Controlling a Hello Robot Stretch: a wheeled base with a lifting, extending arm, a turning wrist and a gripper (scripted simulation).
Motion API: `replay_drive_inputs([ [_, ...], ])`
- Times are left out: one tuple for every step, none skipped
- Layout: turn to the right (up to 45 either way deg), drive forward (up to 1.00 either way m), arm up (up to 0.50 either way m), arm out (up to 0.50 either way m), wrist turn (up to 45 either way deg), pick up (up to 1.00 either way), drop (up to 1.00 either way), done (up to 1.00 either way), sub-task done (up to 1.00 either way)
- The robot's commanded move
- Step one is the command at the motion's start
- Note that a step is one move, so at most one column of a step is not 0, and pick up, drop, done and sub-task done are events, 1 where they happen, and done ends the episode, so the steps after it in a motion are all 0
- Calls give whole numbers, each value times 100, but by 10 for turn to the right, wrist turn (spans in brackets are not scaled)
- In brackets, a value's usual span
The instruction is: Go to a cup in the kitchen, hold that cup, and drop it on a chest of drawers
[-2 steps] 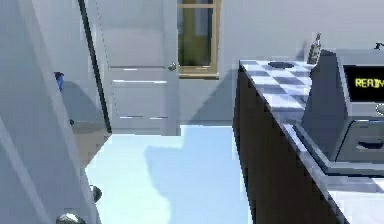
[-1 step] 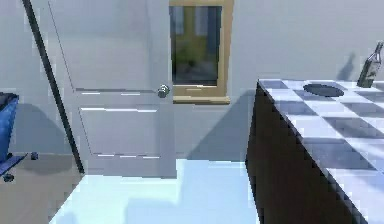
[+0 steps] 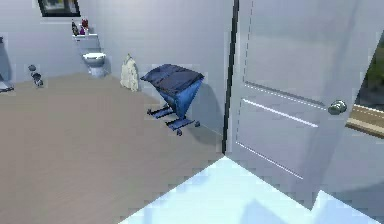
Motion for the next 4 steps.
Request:
replay_drive_inputs([
  [-210,0,0,0,0,0,0,0,0],
  [0,100,0,0,0,0,0,0,0],
  [-60,0,0,0,0,0,0,0,0],
  [0,55,0,0,0,0,0,0,0],
])
